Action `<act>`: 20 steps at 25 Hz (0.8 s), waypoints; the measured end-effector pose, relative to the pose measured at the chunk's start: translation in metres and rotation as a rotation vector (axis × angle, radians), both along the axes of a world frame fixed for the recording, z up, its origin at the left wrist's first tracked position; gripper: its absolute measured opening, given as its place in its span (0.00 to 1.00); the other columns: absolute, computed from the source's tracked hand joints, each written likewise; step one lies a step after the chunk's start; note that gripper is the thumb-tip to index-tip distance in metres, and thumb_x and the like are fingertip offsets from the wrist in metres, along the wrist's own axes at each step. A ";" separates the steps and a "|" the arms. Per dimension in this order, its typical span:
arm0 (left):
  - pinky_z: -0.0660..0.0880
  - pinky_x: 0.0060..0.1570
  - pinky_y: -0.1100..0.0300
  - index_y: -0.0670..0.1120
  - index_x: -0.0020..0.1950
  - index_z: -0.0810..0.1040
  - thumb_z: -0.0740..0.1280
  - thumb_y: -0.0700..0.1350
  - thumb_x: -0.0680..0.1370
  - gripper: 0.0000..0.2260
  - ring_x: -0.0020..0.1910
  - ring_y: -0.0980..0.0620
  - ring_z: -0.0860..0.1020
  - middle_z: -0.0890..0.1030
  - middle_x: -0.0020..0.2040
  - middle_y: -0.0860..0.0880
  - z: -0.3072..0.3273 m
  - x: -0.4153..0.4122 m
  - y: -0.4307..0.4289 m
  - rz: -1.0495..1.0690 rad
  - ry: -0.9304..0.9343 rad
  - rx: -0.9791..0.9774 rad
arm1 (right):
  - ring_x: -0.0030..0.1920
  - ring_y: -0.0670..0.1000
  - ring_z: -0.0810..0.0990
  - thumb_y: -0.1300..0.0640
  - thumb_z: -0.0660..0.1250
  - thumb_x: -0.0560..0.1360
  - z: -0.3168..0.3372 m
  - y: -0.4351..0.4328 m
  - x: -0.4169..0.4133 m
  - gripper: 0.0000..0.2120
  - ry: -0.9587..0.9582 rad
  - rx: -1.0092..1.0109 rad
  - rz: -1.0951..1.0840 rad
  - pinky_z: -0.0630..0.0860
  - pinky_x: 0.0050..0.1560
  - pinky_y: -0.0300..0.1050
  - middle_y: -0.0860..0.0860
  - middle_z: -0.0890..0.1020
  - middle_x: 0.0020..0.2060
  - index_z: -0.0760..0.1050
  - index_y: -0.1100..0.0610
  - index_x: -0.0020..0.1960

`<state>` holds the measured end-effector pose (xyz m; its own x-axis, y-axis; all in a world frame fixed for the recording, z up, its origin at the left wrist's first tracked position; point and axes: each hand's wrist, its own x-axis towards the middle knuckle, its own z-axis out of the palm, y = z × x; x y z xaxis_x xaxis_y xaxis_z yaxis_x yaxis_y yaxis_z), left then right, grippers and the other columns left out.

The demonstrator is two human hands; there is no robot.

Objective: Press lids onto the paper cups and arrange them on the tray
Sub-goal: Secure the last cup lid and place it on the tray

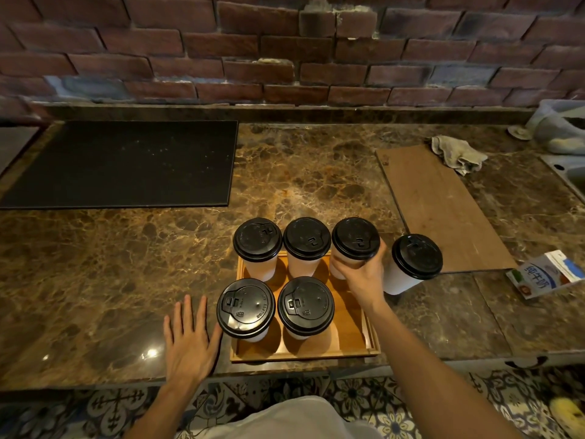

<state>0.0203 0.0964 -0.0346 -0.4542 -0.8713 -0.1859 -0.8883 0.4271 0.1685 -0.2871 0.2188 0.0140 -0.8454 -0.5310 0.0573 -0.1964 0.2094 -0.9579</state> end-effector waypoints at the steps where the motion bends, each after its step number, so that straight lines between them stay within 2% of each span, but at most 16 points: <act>1: 0.40 0.73 0.48 0.49 0.77 0.45 0.17 0.68 0.64 0.47 0.77 0.45 0.45 0.47 0.78 0.44 0.000 -0.001 0.000 0.000 0.002 0.004 | 0.66 0.47 0.72 0.65 0.80 0.64 0.001 0.001 0.002 0.46 0.002 0.003 -0.004 0.66 0.65 0.32 0.48 0.74 0.63 0.55 0.59 0.73; 3: 0.39 0.73 0.49 0.50 0.77 0.45 0.17 0.68 0.64 0.48 0.77 0.45 0.45 0.47 0.78 0.44 0.001 -0.001 0.001 -0.001 -0.005 -0.004 | 0.69 0.50 0.70 0.63 0.80 0.64 0.004 0.003 0.005 0.48 -0.002 0.017 0.004 0.65 0.70 0.43 0.52 0.73 0.67 0.54 0.58 0.74; 4: 0.38 0.73 0.49 0.50 0.77 0.43 0.16 0.68 0.63 0.48 0.77 0.46 0.44 0.46 0.78 0.45 0.002 -0.001 0.001 -0.003 -0.011 -0.009 | 0.70 0.50 0.69 0.62 0.80 0.65 0.006 0.006 0.008 0.49 -0.010 0.031 0.002 0.64 0.71 0.46 0.53 0.71 0.70 0.53 0.57 0.75; 7: 0.37 0.73 0.50 0.51 0.77 0.42 0.17 0.68 0.63 0.47 0.77 0.46 0.43 0.44 0.78 0.45 0.003 -0.002 0.001 -0.008 -0.022 -0.012 | 0.72 0.48 0.65 0.59 0.79 0.67 0.005 0.020 0.023 0.49 -0.068 0.046 -0.036 0.63 0.72 0.45 0.51 0.66 0.73 0.52 0.55 0.78; 9: 0.38 0.73 0.49 0.50 0.76 0.42 0.23 0.69 0.67 0.43 0.77 0.45 0.44 0.46 0.78 0.45 0.002 -0.001 0.002 -0.006 -0.016 -0.005 | 0.68 0.47 0.71 0.58 0.77 0.70 -0.001 0.040 0.037 0.39 -0.149 0.016 -0.108 0.70 0.66 0.40 0.49 0.71 0.69 0.62 0.54 0.75; 11: 0.39 0.73 0.48 0.50 0.76 0.42 0.30 0.66 0.70 0.37 0.77 0.45 0.44 0.47 0.78 0.44 0.000 -0.001 0.001 -0.001 -0.009 -0.002 | 0.58 0.48 0.79 0.56 0.76 0.72 -0.006 0.061 0.047 0.20 -0.149 0.012 -0.248 0.77 0.54 0.34 0.47 0.79 0.57 0.74 0.49 0.61; 12: 0.39 0.73 0.48 0.50 0.76 0.42 0.32 0.65 0.71 0.36 0.77 0.46 0.44 0.47 0.78 0.44 -0.001 -0.001 0.001 -0.001 -0.009 -0.003 | 0.54 0.49 0.81 0.55 0.75 0.71 -0.007 0.070 0.048 0.16 -0.139 0.003 -0.344 0.79 0.51 0.36 0.46 0.80 0.51 0.74 0.47 0.55; 13: 0.38 0.73 0.49 0.50 0.77 0.43 0.32 0.65 0.71 0.37 0.77 0.46 0.44 0.47 0.78 0.45 -0.002 -0.001 0.001 -0.004 -0.012 -0.003 | 0.52 0.50 0.81 0.55 0.76 0.71 -0.007 0.078 0.045 0.16 -0.143 -0.016 -0.438 0.80 0.53 0.41 0.46 0.79 0.48 0.73 0.48 0.54; 14: 0.38 0.73 0.49 0.50 0.77 0.44 0.32 0.65 0.71 0.37 0.77 0.46 0.44 0.47 0.78 0.45 -0.002 -0.001 0.002 0.000 -0.010 -0.007 | 0.54 0.52 0.80 0.55 0.77 0.69 -0.005 0.085 0.039 0.21 -0.170 -0.038 -0.499 0.79 0.57 0.46 0.49 0.79 0.51 0.71 0.51 0.57; 15: 0.38 0.73 0.49 0.50 0.77 0.45 0.32 0.65 0.71 0.38 0.77 0.45 0.45 0.48 0.78 0.45 -0.002 -0.001 0.000 0.012 -0.004 -0.016 | 0.60 0.53 0.77 0.55 0.78 0.68 -0.001 0.086 0.030 0.29 -0.202 -0.047 -0.502 0.76 0.62 0.49 0.52 0.77 0.57 0.68 0.53 0.64; 17: 0.37 0.73 0.50 0.50 0.78 0.46 0.33 0.65 0.71 0.37 0.77 0.45 0.45 0.48 0.78 0.44 -0.002 -0.002 0.001 0.005 -0.007 -0.010 | 0.71 0.53 0.68 0.57 0.79 0.67 0.004 0.092 0.013 0.45 -0.228 -0.002 -0.407 0.67 0.70 0.47 0.55 0.68 0.71 0.57 0.55 0.75; 18: 0.37 0.72 0.50 0.50 0.78 0.45 0.34 0.65 0.72 0.36 0.77 0.45 0.44 0.47 0.78 0.44 -0.002 -0.002 -0.001 0.009 -0.009 0.000 | 0.74 0.51 0.64 0.57 0.80 0.67 0.005 0.090 0.004 0.49 -0.209 0.011 -0.338 0.64 0.72 0.47 0.54 0.64 0.74 0.53 0.55 0.77; 20: 0.36 0.72 0.49 0.51 0.77 0.43 0.35 0.64 0.76 0.32 0.77 0.46 0.41 0.44 0.78 0.45 -0.003 -0.002 -0.003 0.010 -0.027 0.027 | 0.74 0.49 0.64 0.59 0.80 0.66 0.008 0.087 -0.007 0.50 -0.174 0.011 -0.266 0.64 0.73 0.47 0.52 0.64 0.75 0.52 0.54 0.79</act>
<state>0.0180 0.0935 -0.0377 -0.4403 -0.8702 -0.2211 -0.8968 0.4143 0.1556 -0.2941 0.3057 0.0218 -0.9512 -0.2901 -0.1050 0.0332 0.2421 -0.9697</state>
